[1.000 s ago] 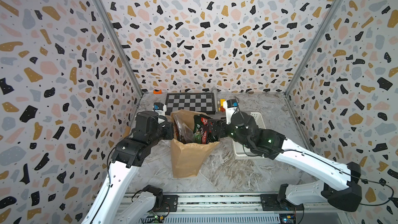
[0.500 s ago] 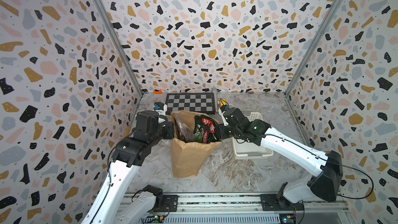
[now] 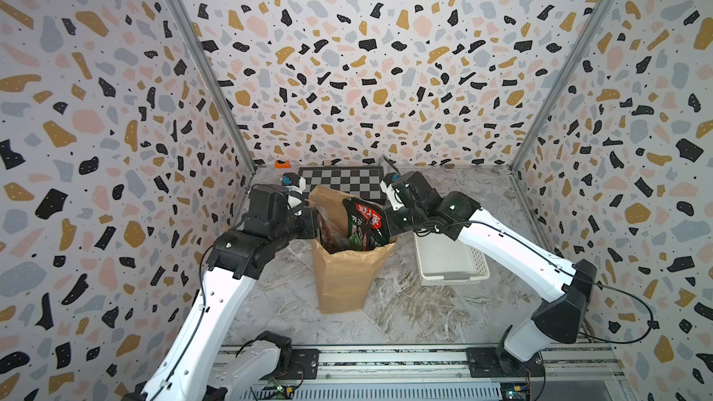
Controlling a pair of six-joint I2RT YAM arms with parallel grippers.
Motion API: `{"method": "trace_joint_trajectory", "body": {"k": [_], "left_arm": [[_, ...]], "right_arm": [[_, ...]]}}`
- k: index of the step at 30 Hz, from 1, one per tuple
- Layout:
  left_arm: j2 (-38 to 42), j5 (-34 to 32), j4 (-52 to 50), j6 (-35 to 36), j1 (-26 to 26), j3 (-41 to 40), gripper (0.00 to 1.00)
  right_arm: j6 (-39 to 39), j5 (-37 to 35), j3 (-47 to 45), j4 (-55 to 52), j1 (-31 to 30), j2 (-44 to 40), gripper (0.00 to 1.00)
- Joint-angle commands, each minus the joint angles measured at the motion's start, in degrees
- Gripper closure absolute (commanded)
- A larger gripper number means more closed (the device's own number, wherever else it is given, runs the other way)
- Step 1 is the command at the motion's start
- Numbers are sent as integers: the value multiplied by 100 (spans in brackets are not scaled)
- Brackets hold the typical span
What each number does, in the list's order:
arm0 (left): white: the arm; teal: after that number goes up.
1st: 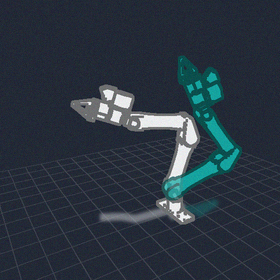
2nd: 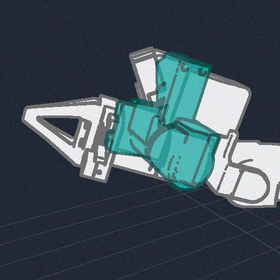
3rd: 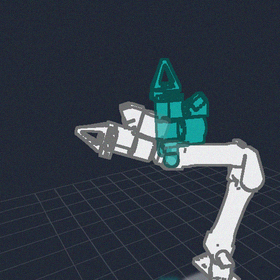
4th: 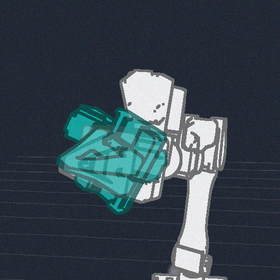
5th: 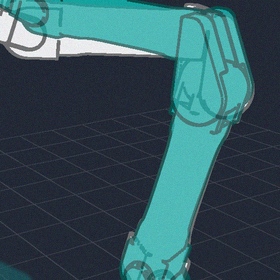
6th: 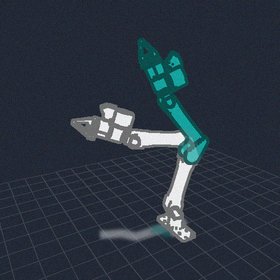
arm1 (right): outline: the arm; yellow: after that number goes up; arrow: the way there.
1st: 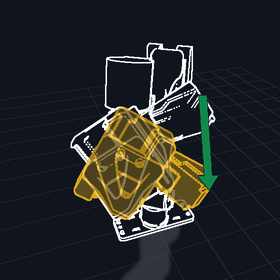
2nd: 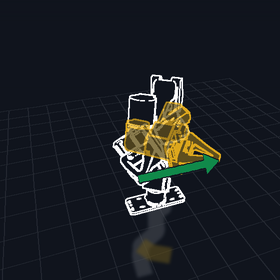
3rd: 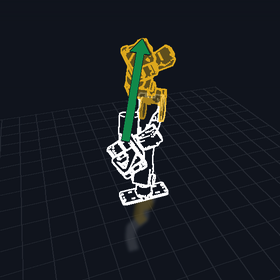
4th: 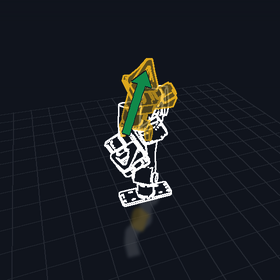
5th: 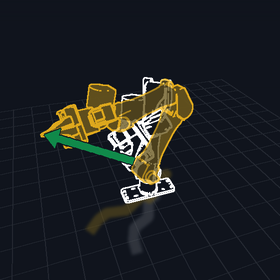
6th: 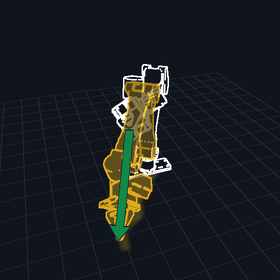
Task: Place the condiment packets inside the bag
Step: Adjust the paper bag at the center of the board, then reset both arms
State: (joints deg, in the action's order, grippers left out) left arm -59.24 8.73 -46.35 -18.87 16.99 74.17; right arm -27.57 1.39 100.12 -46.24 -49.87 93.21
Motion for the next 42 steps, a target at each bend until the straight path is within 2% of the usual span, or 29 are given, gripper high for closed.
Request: {"method": "trace_joint_trajectory", "body": {"k": [1, 5, 8, 11, 12, 13, 14, 16, 18, 20, 21, 24, 28, 31, 34, 37, 39, 42], "left_arm": [[-42, 628, 778, -426, -3, 299, 100], [-218, 1020, 1175, -758, 10, -54, 100], [-368, 1170, 1468, -917, 31, -398, 100], [-544, 1165, 1398, -863, 36, -482, 98], [-567, 1122, 1358, -821, 40, -470, 87], [-552, 1053, 1342, -802, 36, -459, 74], [-504, 969, 1346, -791, 40, -438, 59], [-354, 734, 1352, -714, 34, -353, 37], [-157, 421, 1299, -540, 32, -210, 23], [94, 21, 1214, -304, 33, -63, 3], [246, -198, 1186, -199, 32, -12, 0], [731, -979, 1308, 112, 32, -116, 0], [1346, -2196, 1765, 208, 32, -915, 0], [1465, -3180, 2226, 251, 32, -1815, 0], [1348, -3941, 3381, 748, 32, -3043, 0], [1118, -4015, 4994, 1532, 24, -4113, 0], [896, -3604, 6104, 2013, 16, -4733, 0], [353, -3141, 7040, 2375, -41, -5105, 0]], "right_arm": [[315, -121, 909, 87, 47, -311, 100], [287, -172, 576, 88, 125, -303, 100], [243, -267, 129, 199, 241, -386, 100], [114, -75, -356, 454, 437, -522, 100], [104, -22, -452, 500, 465, -570, 100], [108, -1, -499, 517, 481, -620, 96], [122, 9, -517, 519, 490, -680, 90], [172, 11, -522, 511, 503, -822, 78], [253, -29, -524, 510, 504, -1014, 65], [364, -153, -575, 513, 504, -1307, 53], [451, -232, -610, 511, 504, -1456, 43], [778, -675, -791, 497, 512, -1988, 24], [1316, -1437, -1311, 502, 678, -2799, 7], [1805, -1886, -1975, 508, 1074, -3428, 1], [2300, -2241, -3038, 638, 1948, -4000, 1], [2395, -1881, -4273, 1412, 3059, -4322, 1], [2538, -1423, -5313, 2365, 3663, -4466, 1], [2916, -1316, -6640, 4030, 3756, -4615, 1]]}}
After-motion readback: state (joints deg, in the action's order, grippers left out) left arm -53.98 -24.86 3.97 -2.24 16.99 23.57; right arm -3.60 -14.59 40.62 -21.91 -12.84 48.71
